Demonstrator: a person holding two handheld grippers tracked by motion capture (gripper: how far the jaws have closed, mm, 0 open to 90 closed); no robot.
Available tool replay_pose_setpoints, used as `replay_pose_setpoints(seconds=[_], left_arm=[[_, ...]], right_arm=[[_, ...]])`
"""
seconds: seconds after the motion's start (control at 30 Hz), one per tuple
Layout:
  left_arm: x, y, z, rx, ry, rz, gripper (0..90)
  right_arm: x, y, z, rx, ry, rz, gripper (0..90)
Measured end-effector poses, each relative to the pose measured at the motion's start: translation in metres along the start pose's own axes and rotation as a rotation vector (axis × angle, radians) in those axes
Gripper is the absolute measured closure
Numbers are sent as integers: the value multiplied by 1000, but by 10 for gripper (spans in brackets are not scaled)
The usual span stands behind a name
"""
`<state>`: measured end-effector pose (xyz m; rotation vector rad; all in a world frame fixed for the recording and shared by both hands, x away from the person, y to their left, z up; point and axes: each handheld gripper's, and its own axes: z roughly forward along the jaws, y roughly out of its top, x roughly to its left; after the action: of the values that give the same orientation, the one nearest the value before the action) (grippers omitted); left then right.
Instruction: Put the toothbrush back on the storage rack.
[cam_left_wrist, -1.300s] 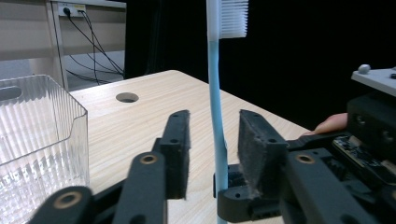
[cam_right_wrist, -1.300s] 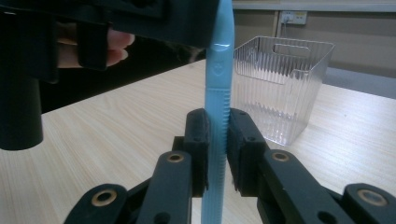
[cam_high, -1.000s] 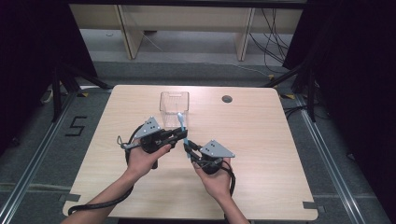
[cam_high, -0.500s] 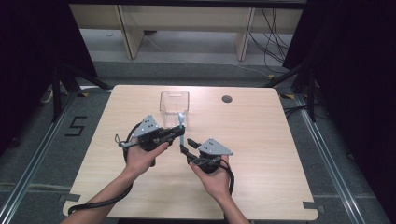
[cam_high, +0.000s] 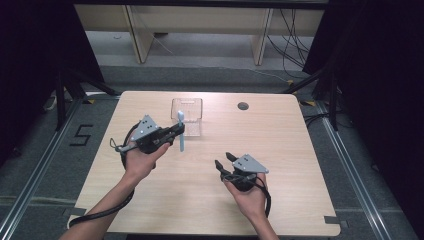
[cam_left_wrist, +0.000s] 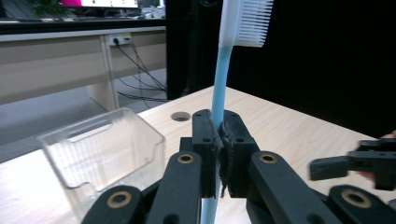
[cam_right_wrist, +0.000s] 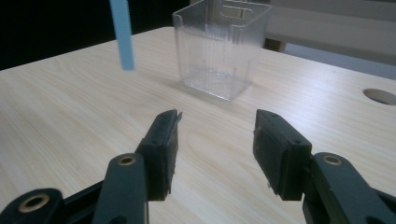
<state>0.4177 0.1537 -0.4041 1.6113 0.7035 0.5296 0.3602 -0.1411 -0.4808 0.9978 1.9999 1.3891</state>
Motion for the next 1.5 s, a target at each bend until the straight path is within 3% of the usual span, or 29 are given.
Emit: replay_pose_setpoints(seconds=[0.03, 0.2, 0.23, 0.33, 0.47, 0.5, 0.57, 0.6, 0.63, 0.7, 0.8, 0.83, 1.0, 1.03, 1.07, 1.13, 1.27, 1.37, 1.4, 1.43, 1.5], left_arm=[[2, 1, -1, -3, 8, 0, 851], [11, 6, -2, -17, 36, 9, 851], [13, 7, -2, -20, 39, 14, 851], [17, 10, -2, -28, 46, 21, 851], [19, 13, -2, -35, 54, 26, 850], [21, 17, -2, -39, 64, 35, 850], [23, 20, -2, -43, 72, 42, 850], [25, 21, -2, -46, 75, 45, 850], [27, 23, -2, -58, 81, 68, 850], [31, 25, -1, -64, 94, 74, 851], [33, 26, 0, -63, 100, 76, 850], [34, 28, 1, -67, 105, 75, 850], [37, 33, 3, -76, 113, 81, 850], [37, 34, 4, -77, 113, 82, 850], [39, 35, 6, -77, 118, 89, 850], [41, 36, 8, -82, 121, 89, 850], [45, 39, 11, -88, 125, 94, 850], [49, 42, 14, -91, 129, 103, 850], [49, 42, 14, -91, 129, 103, 850], [50, 43, 16, -97, 132, 97, 850], [52, 45, 18, -101, 133, 104, 850]], right_arm=[[-3, -1, -1, -13, -11, -17, 512], [-13, -9, -11, -17, -34, 30, 513], [-14, -14, -14, -25, -58, 62, 512], [-18, -19, -14, -62, -59, 40, 504], [-19, -22, -17, -60, -79, 57, 489], [-23, -26, -16, -62, -96, 24, 484], [-22, -28, -15, -59, -99, 59, 483], [-23, -29, -15, -64, -104, 48, 483], [-23, -29, -16, -56, -100, 45, 481], [-22, -29, -16, -58, -101, 57, 481], [-22, -29, -16, -59, -99, 56, 480], [-23, -30, -15, -75, -108, 33, 480], [-21, -31, -14, -64, -91, 53, 480], [-21, -31, -15, -47, -96, 50, 479], [-21, -31, -15, -66, -111, 33, 479], [-19, -31, -13, -62, -89, 53, 478], [-19, -31, -14, -55, -91, 57, 478], [-19, -32, -13, -55, -95, 51, 478], [-21, -32, -13, -63, -108, 24, 478], [-17, -32, -14, -46, -97, 68, 478], [-18, -32, -14, -52, -105, 59, 478]])
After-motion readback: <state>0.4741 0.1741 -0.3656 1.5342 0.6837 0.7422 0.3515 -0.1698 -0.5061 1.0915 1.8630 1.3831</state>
